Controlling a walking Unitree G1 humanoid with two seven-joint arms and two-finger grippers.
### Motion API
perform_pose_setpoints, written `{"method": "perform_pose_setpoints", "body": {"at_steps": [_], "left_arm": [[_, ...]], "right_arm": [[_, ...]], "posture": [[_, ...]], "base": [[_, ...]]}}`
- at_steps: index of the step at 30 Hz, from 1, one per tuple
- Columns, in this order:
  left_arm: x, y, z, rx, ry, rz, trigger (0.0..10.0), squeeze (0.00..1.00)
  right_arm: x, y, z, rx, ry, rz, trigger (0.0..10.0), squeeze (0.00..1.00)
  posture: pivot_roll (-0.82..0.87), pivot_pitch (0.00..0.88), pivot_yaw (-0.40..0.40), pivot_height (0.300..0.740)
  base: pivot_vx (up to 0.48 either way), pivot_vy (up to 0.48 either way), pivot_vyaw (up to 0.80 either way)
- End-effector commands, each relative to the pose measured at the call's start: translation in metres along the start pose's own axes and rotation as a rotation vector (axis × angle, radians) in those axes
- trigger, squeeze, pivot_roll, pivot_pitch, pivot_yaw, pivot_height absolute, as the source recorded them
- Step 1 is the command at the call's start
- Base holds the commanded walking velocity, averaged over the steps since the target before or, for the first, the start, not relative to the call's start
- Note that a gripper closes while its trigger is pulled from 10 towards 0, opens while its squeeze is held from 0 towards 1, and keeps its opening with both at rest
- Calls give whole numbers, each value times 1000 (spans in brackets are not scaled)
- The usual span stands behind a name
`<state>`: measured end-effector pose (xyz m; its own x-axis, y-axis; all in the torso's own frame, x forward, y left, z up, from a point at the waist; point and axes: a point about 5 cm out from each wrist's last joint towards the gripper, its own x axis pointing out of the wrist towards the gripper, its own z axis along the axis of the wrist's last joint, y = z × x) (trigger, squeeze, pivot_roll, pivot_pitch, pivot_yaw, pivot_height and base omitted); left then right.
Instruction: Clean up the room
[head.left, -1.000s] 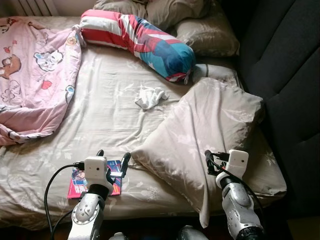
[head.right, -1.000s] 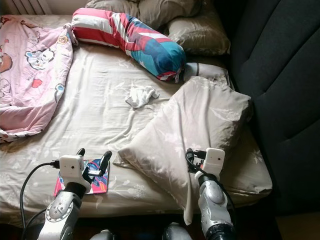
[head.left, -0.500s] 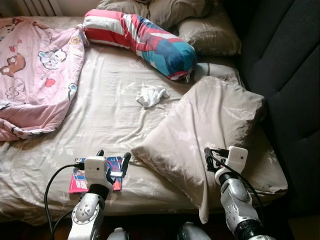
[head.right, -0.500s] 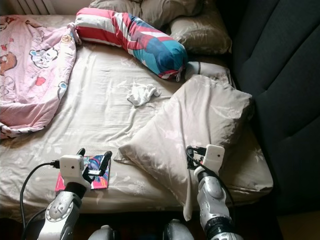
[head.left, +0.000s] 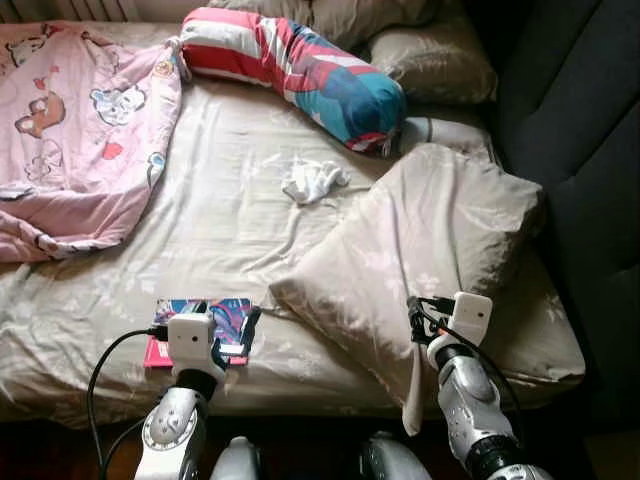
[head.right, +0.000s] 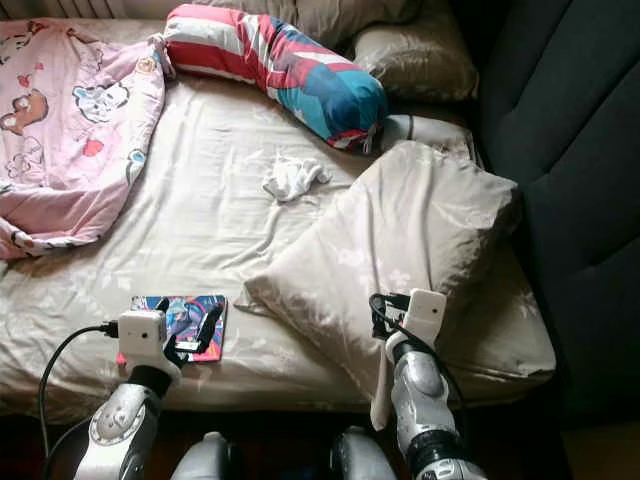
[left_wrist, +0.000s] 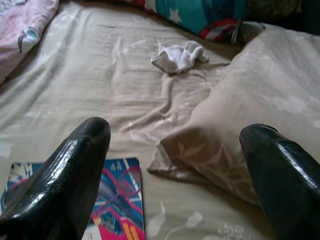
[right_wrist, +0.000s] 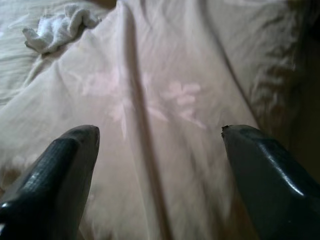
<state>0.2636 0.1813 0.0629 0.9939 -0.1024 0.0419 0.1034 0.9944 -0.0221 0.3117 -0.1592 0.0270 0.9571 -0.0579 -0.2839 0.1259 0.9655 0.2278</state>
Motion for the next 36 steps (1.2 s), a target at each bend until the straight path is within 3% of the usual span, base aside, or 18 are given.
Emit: {"method": "perform_pose_setpoints", "body": {"at_steps": [1,5,21,28,36], "left_arm": [[-5,1,-5,10,31,2,10000,0],[-5,2,-5,11,32,2,10000,0],[-6,3,-3,19,32,-4,10000,0],[-6,3,-3,20,30,-8,10000,0],[-9,5,-1,25,31,-9,10000,0]], "right_arm": [[-1,-4,-7,44,46,-29,10000,0],[1,-5,-4,51,34,-36,10000,0],[14,-2,16,226,21,-60,10000,0],[17,-4,18,227,42,-74,10000,0],[20,-4,20,301,80,-82,10000,0]], "posture": [[95,255,-46,658],[95,260,-43,635],[111,239,-30,635],[115,230,-27,635],[131,249,-18,635]], "base": [[0,0,0],[0,0,0],[0,0,0],[0,0,0],[0,0,0]]}}
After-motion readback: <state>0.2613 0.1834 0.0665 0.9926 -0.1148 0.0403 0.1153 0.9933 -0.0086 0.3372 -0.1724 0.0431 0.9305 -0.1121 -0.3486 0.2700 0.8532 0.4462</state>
